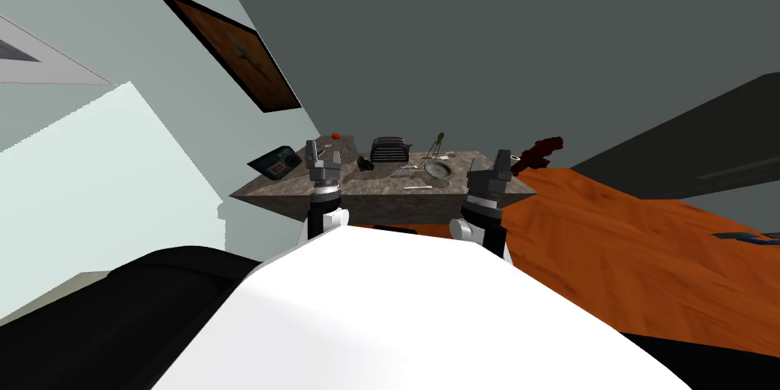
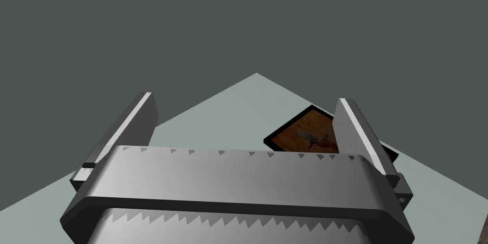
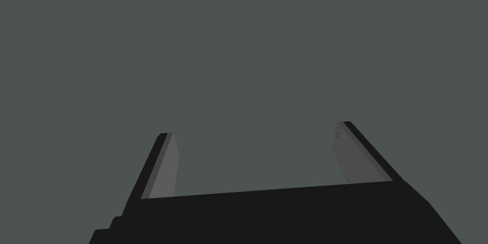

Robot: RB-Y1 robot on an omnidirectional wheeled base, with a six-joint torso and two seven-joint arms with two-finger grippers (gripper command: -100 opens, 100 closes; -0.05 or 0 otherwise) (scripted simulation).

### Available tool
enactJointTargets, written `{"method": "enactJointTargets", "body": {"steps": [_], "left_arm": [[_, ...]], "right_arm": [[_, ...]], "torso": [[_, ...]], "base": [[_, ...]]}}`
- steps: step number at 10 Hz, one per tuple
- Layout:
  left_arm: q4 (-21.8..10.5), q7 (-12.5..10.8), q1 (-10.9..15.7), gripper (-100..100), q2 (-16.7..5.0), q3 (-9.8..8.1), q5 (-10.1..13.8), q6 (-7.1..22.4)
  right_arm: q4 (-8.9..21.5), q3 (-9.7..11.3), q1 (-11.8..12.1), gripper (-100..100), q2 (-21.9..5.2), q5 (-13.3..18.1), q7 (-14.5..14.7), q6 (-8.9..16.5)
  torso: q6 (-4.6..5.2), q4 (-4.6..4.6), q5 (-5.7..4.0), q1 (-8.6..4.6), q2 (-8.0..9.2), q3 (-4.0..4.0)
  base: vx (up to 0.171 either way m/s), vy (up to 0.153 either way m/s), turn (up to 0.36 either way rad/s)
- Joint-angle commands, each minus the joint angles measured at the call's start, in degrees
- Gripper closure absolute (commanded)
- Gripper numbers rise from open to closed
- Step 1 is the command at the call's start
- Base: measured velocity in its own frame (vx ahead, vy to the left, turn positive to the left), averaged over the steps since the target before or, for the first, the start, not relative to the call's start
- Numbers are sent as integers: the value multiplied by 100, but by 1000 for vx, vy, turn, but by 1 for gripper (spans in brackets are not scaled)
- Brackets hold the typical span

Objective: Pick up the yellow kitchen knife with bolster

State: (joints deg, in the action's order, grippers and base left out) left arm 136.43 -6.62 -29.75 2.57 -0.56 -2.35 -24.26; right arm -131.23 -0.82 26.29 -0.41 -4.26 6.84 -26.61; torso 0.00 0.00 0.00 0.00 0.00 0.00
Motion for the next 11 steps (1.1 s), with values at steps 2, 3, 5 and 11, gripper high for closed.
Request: {"method": "enactJointTargets", "body": {"steps": [2,3,5,11], "left_arm": [[0,0,0,0,0,0,0,0],[0,0,0,0,0,0,0,0],[0,0,0,0,0,1,0,0],[0,0,0,0,1,1,0,0]], "right_arm": [[102,-23,-2,-100,-292,52,86,34],[169,-39,-4,-100,-431,87,142,55],[349,-80,-11,-100,-727,182,287,110],[1164,-209,-29,-100,-1731,669,907,319]], "torso": [[0,0,1,3,0,0],[0,0,2,11,-1,-1],[-1,1,4,20,3,2],[-1,0,9,38,1,1]], "base": [[2,25,27],[-6,53,29],[-5,64,61],[-1,94,94]]}}
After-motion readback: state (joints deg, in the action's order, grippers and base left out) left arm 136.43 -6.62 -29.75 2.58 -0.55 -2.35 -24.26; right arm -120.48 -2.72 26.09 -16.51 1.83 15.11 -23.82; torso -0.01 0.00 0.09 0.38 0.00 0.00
